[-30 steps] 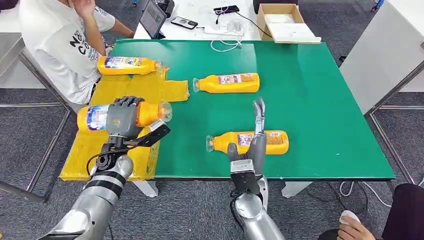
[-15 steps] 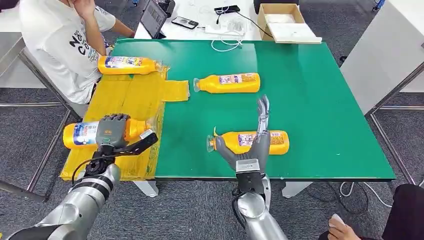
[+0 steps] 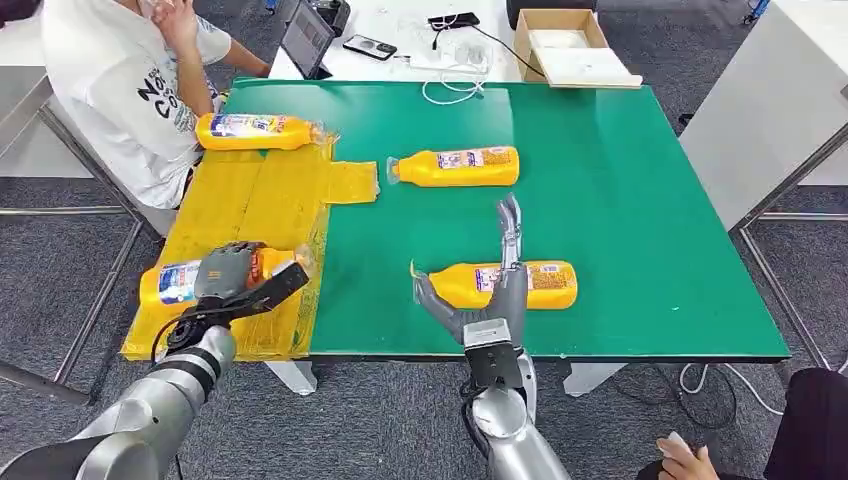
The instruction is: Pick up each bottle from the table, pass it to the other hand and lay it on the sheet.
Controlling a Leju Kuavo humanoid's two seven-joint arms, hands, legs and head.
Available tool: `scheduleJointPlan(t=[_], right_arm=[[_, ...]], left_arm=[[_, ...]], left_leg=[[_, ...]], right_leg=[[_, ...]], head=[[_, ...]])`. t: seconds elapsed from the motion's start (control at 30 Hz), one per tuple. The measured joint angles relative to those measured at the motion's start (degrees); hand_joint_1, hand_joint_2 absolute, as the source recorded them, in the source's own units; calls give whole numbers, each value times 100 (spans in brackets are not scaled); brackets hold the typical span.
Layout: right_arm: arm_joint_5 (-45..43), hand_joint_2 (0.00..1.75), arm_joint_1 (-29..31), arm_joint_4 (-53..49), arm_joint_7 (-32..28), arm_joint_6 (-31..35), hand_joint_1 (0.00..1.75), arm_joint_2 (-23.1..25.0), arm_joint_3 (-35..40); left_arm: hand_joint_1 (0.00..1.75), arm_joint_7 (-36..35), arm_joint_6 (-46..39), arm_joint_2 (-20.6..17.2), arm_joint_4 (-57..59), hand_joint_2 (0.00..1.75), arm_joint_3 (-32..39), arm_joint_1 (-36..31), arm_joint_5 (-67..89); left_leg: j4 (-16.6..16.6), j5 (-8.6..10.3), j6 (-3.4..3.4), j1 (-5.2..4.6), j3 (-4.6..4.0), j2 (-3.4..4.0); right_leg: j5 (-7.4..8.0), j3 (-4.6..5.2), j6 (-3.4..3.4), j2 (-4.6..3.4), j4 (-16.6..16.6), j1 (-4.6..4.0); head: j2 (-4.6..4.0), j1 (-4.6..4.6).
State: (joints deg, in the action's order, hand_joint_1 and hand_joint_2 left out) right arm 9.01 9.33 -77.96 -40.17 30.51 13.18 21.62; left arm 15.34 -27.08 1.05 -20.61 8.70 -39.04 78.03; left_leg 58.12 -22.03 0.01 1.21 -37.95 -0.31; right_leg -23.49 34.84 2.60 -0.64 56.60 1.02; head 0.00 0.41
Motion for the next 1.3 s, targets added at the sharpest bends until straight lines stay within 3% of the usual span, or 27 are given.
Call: scheduleJointPlan(t=[0.43,0.87,1.13,1.3], right_arm=[[2,175,1,186,-2,-94,0,46,-26],[109,175,7,448,0,-396,0,100,-293],[127,175,6,538,0,-409,0,140,-385],[164,175,0,583,22,-439,0,146,-463]], left_arm=[[0,184,463,0,48,0,107,-56,-129],[0,966,1971,269,24,0,752,-286,-1886],[0,1047,2052,385,22,0,949,-310,-2059],[0,1651,1689,483,-107,0,1031,-297,-2724]], left_leg=[[0,1,1,-2,23,-22],[-1,13,1,-2,52,-80],[-1,15,-3,-1,52,-58],[-1,16,-4,1,35,-55]], right_leg=[[-2,-29,0,19,-1,3],[-7,-71,-2,67,-3,4],[-1,-63,-2,64,-2,1],[-1,-45,-2,63,-1,0]], head=[[0,0],[0,2],[0,0],[0,0]])
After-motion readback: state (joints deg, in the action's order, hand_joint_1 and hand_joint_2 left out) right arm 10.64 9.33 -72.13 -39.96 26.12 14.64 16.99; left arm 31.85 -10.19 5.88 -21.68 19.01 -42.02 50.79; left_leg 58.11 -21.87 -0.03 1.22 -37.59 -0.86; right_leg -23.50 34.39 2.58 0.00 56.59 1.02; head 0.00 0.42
